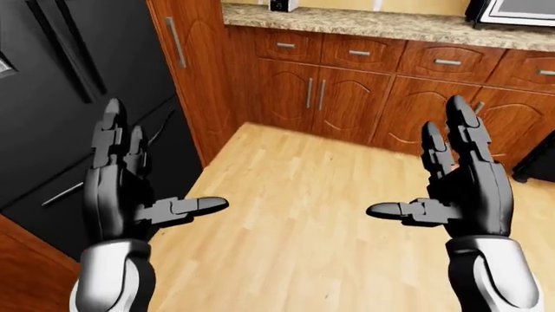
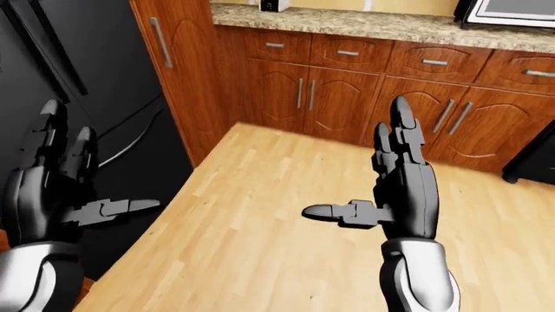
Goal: Navigate to the stove.
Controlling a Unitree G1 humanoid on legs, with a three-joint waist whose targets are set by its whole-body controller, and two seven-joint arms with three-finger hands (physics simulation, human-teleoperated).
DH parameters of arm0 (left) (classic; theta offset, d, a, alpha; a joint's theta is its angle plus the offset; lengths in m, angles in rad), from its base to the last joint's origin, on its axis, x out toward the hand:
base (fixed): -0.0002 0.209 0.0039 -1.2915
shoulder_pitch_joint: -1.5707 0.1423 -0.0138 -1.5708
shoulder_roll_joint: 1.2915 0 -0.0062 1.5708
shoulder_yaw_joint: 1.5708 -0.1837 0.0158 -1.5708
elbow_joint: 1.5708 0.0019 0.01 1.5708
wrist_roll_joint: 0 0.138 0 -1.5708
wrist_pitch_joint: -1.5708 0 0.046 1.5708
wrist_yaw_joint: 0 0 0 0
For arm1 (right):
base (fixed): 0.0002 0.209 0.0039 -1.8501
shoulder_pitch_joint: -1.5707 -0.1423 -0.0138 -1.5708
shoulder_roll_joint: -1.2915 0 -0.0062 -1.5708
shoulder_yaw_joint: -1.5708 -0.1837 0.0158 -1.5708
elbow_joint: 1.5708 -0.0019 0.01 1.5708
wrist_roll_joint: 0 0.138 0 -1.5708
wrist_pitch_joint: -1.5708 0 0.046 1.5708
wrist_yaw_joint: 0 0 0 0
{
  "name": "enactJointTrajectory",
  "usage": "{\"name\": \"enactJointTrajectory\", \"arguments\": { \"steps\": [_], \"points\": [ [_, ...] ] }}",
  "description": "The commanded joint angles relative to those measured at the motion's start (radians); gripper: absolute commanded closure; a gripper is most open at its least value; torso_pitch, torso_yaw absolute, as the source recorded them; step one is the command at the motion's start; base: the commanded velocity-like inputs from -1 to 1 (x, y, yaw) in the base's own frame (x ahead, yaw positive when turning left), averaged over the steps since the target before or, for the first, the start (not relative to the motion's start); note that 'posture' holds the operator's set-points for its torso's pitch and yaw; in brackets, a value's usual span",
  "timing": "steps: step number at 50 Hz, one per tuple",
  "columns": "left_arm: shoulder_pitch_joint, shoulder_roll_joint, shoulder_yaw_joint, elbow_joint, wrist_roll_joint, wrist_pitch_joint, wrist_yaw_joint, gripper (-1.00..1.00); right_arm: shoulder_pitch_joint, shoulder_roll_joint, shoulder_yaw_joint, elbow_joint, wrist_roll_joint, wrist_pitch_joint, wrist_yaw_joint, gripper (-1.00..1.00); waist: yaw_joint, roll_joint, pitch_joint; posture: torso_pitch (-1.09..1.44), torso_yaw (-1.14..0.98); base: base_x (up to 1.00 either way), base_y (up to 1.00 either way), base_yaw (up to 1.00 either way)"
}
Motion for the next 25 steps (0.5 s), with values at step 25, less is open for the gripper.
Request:
{"name": "enactJointTrajectory", "arguments": {
  "steps": [25],
  "points": [
    [-0.006,-0.002,-0.011,-0.028,0.004,-0.045,-0.008,-1.00,-0.005,-0.002,0.001,-0.024,-0.016,-0.045,0.003,-1.00,-0.003,0.022,-0.012,0.00,0.00,0.00,0.00,-0.22]
  ]
}}
